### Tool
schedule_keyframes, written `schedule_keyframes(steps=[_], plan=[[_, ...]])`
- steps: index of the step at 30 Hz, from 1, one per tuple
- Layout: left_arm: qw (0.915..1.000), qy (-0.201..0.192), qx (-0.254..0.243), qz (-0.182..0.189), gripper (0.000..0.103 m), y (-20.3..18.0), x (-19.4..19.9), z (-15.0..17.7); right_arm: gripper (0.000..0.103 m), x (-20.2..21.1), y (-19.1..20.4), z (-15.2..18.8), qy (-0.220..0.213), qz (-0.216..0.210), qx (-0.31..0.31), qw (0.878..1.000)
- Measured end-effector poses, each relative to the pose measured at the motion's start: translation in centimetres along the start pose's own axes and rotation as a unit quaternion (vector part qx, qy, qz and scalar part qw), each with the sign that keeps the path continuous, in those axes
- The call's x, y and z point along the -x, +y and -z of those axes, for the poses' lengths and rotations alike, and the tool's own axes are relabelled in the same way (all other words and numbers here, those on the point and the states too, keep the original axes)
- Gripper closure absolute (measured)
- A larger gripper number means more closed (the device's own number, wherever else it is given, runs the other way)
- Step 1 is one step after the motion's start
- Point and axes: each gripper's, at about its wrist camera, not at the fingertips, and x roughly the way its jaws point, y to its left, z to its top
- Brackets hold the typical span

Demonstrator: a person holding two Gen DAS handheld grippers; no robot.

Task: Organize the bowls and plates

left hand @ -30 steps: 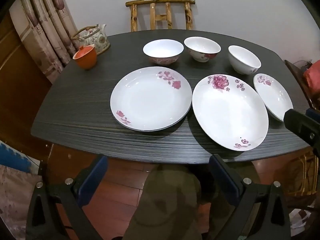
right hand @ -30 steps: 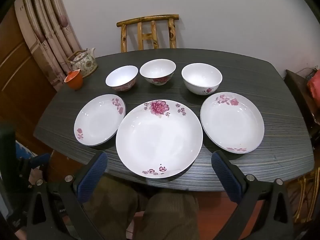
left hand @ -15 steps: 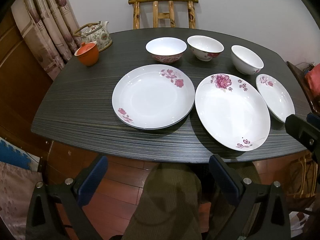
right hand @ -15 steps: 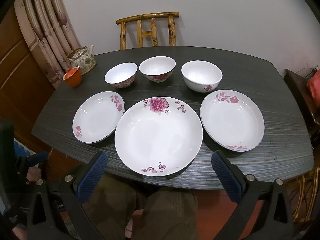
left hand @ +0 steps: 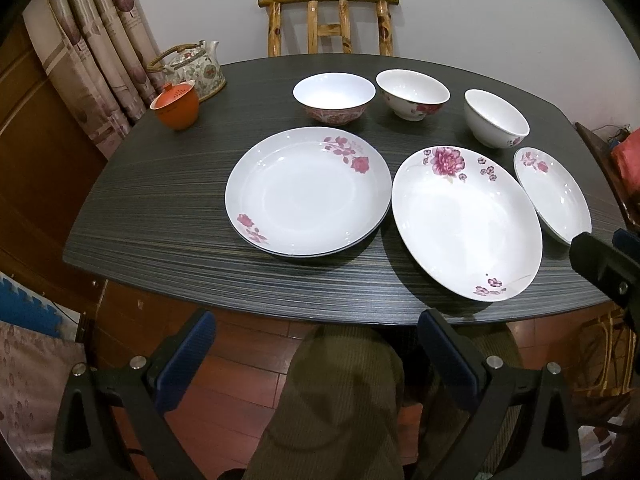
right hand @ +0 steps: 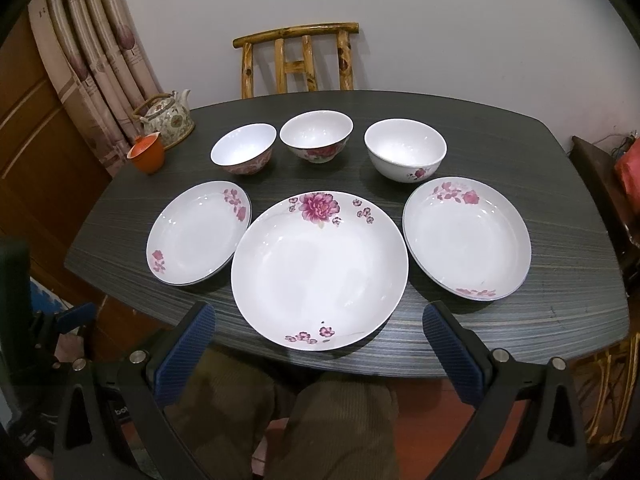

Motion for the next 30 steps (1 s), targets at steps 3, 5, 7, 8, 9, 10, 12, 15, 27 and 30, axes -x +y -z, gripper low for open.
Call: schedule_keyframes(steps=[3, 5, 7, 8, 9, 10, 12, 15, 27, 30], plan=[[0.9999, 0.014, -0.001, 0.004, 0.000, 0.0, -0.1, 0.0, 0.000, 0.0, 0.3, 0.2, 0.001, 0.001, 0.001, 1.000], [0.9998, 0.018, -0.002, 0.003, 0.000, 0.0, -0.1, -0.1, 0.000, 0.0, 0.2, 0.2, 0.001, -0.001, 0.001, 1.000], [0.9998, 0.019, 0.000, 0.006, 0.000, 0.0, -0.1, -0.1, 0.000, -0.1, 0.1, 0.2, 0.001, -0.002, 0.000, 1.000], [0.9998, 0.017, -0.001, 0.004, 0.000, 0.0, -0.1, -0.1, 0.000, -0.1, 0.2, 0.2, 0.001, -0.002, 0.000, 1.000], [0.9998, 0.020, -0.001, 0.004, 0.000, -0.1, -0.2, -0.1, 0.000, -0.1, 0.2, 0.3, 0.001, -0.002, 0.000, 1.000], [0.9998, 0.020, -0.001, 0.004, 0.000, -0.1, -0.2, -0.1, 0.000, -0.1, 0.2, 0.2, 0.001, -0.002, 0.000, 1.000], [0.9997, 0.024, -0.002, 0.004, 0.000, -0.2, -0.3, -0.1, 0.000, -0.1, 0.3, 0.3, 0.002, -0.003, 0.000, 1.000], [0.9998, 0.018, -0.003, 0.003, 0.000, -0.2, -0.2, -0.1, 0.000, -0.1, 0.2, 0.2, 0.002, -0.002, 0.000, 1.000], [0.9999, 0.004, 0.008, 0.009, 0.000, 0.6, -0.2, -0.5, 0.000, -0.1, 0.3, 0.3, 0.003, -0.004, 0.003, 1.000], [0.9995, 0.006, 0.026, 0.017, 0.000, 2.1, -0.5, -1.1, 0.000, -0.2, 0.3, 0.1, 0.006, -0.007, 0.005, 1.000]])
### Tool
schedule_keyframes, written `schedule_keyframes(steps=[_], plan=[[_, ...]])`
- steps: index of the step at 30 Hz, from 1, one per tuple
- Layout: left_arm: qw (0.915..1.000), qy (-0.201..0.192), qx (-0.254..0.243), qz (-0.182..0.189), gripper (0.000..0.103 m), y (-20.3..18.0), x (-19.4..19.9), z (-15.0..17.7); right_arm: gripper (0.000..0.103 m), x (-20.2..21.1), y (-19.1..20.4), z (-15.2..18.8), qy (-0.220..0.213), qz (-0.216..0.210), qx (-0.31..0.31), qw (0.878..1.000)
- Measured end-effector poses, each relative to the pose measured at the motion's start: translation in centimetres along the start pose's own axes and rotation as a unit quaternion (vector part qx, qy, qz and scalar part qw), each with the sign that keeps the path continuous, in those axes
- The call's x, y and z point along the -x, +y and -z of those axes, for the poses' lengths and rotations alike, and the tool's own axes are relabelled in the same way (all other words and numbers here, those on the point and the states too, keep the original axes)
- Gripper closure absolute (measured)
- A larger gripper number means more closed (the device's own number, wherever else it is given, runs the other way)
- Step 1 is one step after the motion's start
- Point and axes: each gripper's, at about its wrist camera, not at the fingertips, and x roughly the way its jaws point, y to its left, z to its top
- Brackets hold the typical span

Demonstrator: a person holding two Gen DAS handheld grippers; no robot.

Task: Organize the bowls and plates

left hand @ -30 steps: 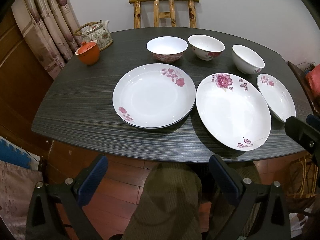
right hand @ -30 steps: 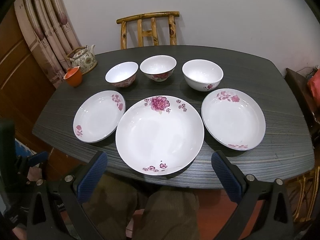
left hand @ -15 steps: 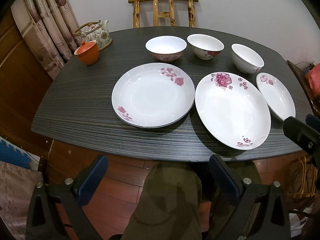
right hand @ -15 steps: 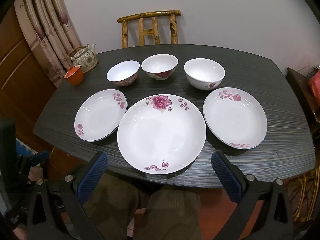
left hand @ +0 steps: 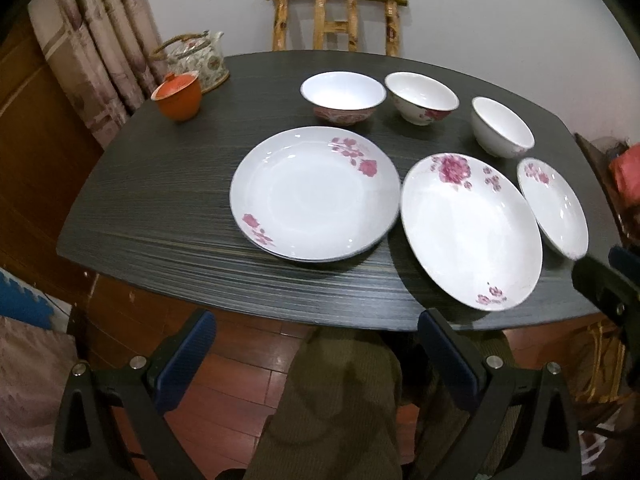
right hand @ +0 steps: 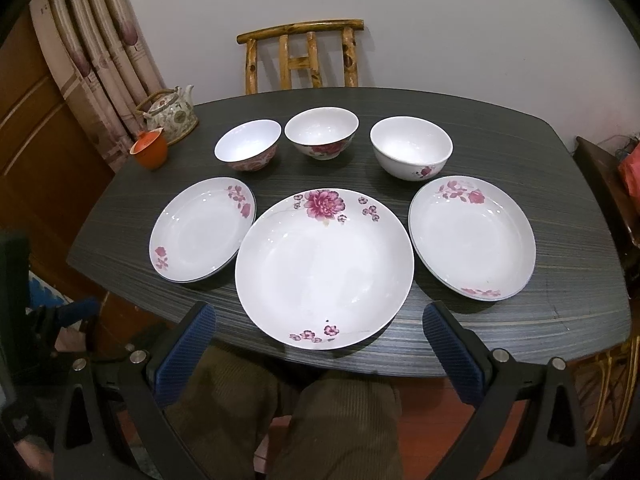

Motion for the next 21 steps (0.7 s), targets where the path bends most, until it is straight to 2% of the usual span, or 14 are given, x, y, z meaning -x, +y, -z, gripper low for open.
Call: schedule_keyframes(steps=[3, 7, 9, 10, 11, 14, 16, 17, 21], plan=[[0.9997, -0.013, 0.018, 0.002, 0.000, 1.6, 0.1, -0.7, 0.000, -0.2, 0.0, -0.6, 0.005, -0.005, 0.005, 1.000], [0.9990, -0.005, 0.044, 0.009, 0.000, 4.2, -0.3, -1.9, 0.001, -0.9, 0.4, -1.7, 0.017, -0.016, 0.015, 1.000], [0.9982, 0.003, 0.057, 0.018, 0.006, 5.3, -0.6, -2.5, 0.004, -1.3, 0.7, -2.4, 0.022, -0.025, 0.022, 0.999], [0.9982, 0.001, 0.059, 0.015, 0.018, 6.0, -0.7, -2.9, 0.008, -1.6, 0.9, -2.9, 0.026, -0.026, 0.026, 0.999], [0.9981, 0.007, 0.060, 0.013, 0.025, 6.4, -0.9, -3.1, 0.009, -1.9, 1.1, -3.4, 0.029, -0.029, 0.028, 0.999], [0.9973, 0.026, 0.067, 0.013, 0.029, 7.7, -1.7, -3.9, 0.013, -2.9, 1.6, -4.8, 0.042, -0.048, 0.028, 0.998], [0.9969, 0.034, 0.068, 0.019, 0.031, 8.5, -2.2, -4.5, 0.019, -3.8, 2.1, -5.8, 0.050, -0.059, 0.035, 0.996], [0.9966, 0.045, 0.067, 0.018, 0.035, 8.4, -2.5, -4.6, 0.024, -4.3, 2.5, -6.5, 0.057, -0.060, 0.040, 0.996], [0.9935, 0.066, 0.081, 0.045, 0.038, 9.4, -3.8, -5.7, 0.030, -6.7, 3.6, -8.6, 0.085, -0.080, 0.046, 0.992]])
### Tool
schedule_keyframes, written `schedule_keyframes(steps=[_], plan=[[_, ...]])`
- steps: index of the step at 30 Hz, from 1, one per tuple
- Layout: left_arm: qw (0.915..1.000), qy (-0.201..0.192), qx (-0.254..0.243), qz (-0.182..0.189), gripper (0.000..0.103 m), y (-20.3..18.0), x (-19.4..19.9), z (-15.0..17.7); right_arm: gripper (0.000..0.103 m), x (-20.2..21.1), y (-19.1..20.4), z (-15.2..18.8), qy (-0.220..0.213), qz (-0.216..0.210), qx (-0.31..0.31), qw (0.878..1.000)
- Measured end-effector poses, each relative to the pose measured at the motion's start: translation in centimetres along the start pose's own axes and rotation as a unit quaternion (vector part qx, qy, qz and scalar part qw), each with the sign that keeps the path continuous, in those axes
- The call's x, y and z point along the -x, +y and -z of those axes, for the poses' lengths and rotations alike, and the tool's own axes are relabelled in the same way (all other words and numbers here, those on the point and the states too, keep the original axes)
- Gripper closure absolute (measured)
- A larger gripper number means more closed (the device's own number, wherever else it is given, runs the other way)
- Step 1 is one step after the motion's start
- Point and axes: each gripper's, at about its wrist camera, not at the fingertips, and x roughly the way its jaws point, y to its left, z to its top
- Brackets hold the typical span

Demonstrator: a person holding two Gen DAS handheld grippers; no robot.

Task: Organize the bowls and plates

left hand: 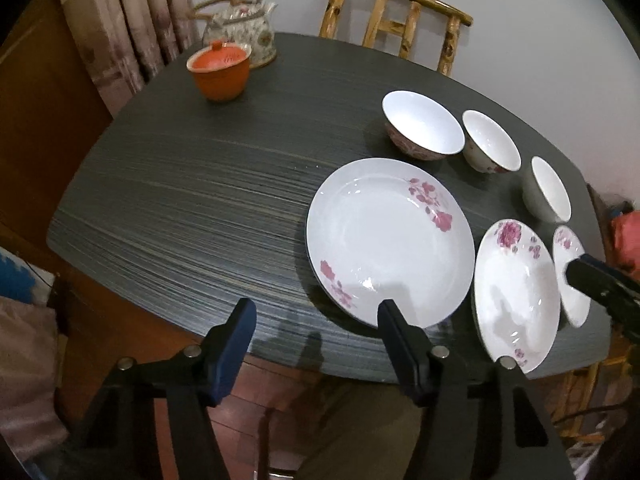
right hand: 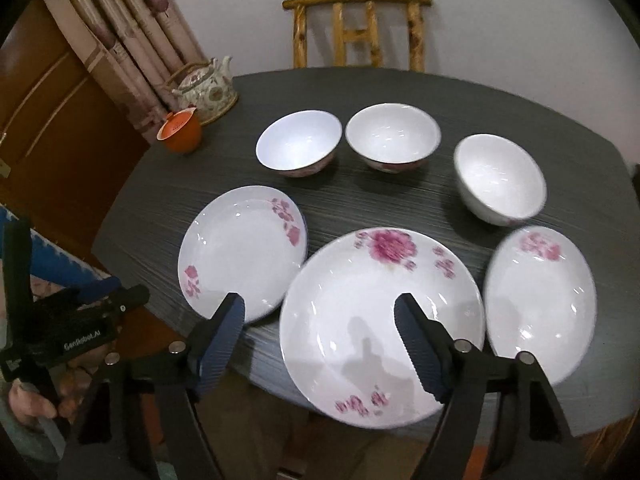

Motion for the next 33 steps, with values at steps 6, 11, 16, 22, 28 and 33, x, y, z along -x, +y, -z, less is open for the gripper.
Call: schedule_keyframes(steps=[6, 11, 16, 22, 28, 33], plan=[[0.9991, 0.025, 0.023, 0.025, 0.038, 1.2, -1.5, -2.1, 0.043, -3.7, 1.2, -3.4, 0.043, -0.020, 0.015, 0.999], [0.9949, 0.055, 0.062, 0.057, 0.051, 2.3, -3.0, -3.6, 0.056, -7.2, 1.6, -5.8, 0.084, -0.039, 0.014, 0.996], [0.9942, 0.065, 0.066, 0.054, 0.053, 2.3, -4.2, -4.5, 0.066, -10.0, 1.7, -7.2, 0.115, -0.047, 0.017, 0.992], [0.9913, 0.081, 0.084, 0.060, 0.058, 2.8, -5.9, -5.5, 0.075, -13.0, 1.2, -8.1, 0.147, -0.055, 0.005, 0.988], [0.9877, 0.093, 0.104, 0.070, 0.058, 3.3, -7.3, -5.9, 0.076, -14.4, 1.3, -8.2, 0.164, -0.057, 0.015, 0.985], [0.9851, 0.103, 0.112, 0.079, 0.058, 3.5, -8.0, -5.9, 0.076, -15.5, 1.3, -8.2, 0.176, -0.061, 0.018, 0.982]])
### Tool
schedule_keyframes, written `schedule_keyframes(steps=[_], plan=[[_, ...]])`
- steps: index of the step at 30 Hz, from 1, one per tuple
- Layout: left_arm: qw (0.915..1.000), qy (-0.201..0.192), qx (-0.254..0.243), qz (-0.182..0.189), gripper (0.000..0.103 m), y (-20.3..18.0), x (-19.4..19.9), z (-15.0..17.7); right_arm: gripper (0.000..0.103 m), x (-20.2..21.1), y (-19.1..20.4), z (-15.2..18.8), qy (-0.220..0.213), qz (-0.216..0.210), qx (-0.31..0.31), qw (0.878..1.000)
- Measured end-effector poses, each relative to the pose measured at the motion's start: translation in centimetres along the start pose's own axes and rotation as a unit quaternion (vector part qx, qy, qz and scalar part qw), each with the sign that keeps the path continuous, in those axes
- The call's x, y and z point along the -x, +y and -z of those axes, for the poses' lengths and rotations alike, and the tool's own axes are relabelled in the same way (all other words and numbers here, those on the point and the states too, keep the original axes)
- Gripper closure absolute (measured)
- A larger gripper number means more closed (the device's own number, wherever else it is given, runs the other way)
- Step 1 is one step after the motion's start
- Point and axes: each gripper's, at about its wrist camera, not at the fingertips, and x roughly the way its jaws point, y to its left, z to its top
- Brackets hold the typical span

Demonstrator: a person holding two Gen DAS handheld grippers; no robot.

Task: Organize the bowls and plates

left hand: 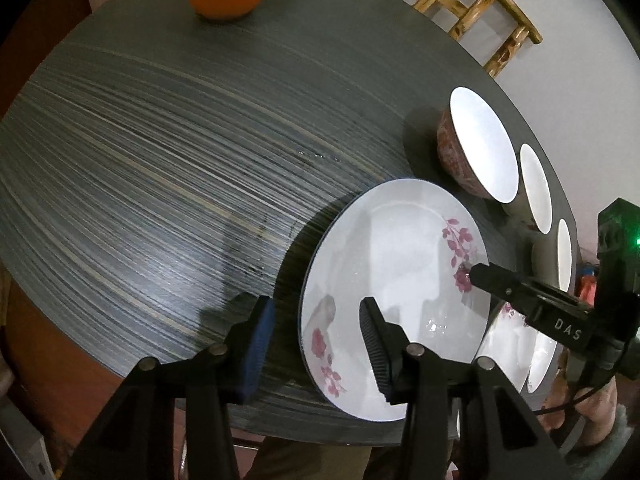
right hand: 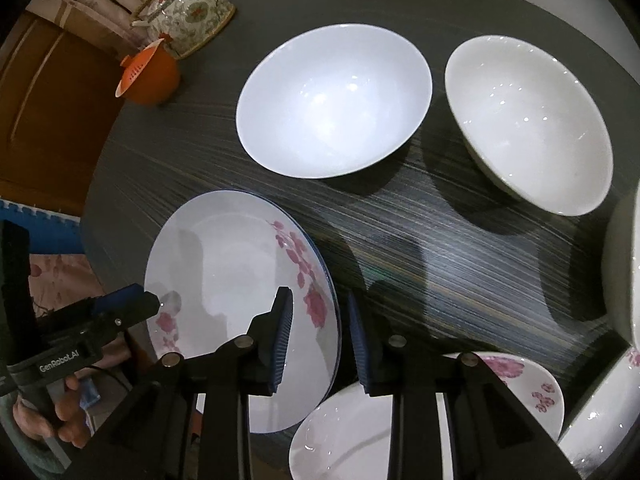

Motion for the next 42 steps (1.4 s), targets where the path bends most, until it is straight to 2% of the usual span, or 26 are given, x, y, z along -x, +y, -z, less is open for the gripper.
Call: schedule_keyframes(steps=[1, 3, 4, 11, 23, 27, 34, 42], plan=[[1.0000, 0.000, 0.000, 0.001, 0.058, 0.0, -0.1, 0.0, 0.076, -0.3, 0.1, -0.2, 0.003, -0.002, 0.000, 1.000], [1.0000, 0.001, -0.003, 0.001, 0.068, -0.2, -0.3, -0.1, 0.076, -0.6, -0.1, -0.2, 0.007, -0.007, 0.001, 1.000], [1.0000, 0.005, 0.003, 0.005, 0.077, -0.1, -0.4, -0.2, 0.076, -0.8, -0.1, -0.2, 0.010, -0.009, 0.001, 1.000], [0.9999, 0.008, 0.014, -0.002, 0.091, 0.2, -1.4, -0.6, 0.076, -1.5, -0.3, 0.0, 0.024, -0.021, 0.008, 0.999], [0.9999, 0.003, 0.011, -0.002, 0.092, 0.1, -1.9, -0.2, 0.076, -1.7, 0.8, 0.0, 0.019, -0.005, 0.009, 1.000], [1.0000, 0.004, 0.009, 0.001, 0.092, 0.7, -1.7, -0.2, 0.086, -1.8, 0.7, 0.2, 0.016, 0.000, -0.003, 1.000], [0.9998, -0.002, -0.007, -0.019, 0.092, -0.4, -1.7, -0.1, 0.086, -1.8, 0.4, 0.1, 0.014, -0.012, -0.025, 1.000], [0.9999, -0.001, -0.003, -0.014, 0.092, -0.5, -1.1, -0.1, 0.087, -1.2, -0.2, 0.0, 0.003, -0.025, -0.048, 0.999]])
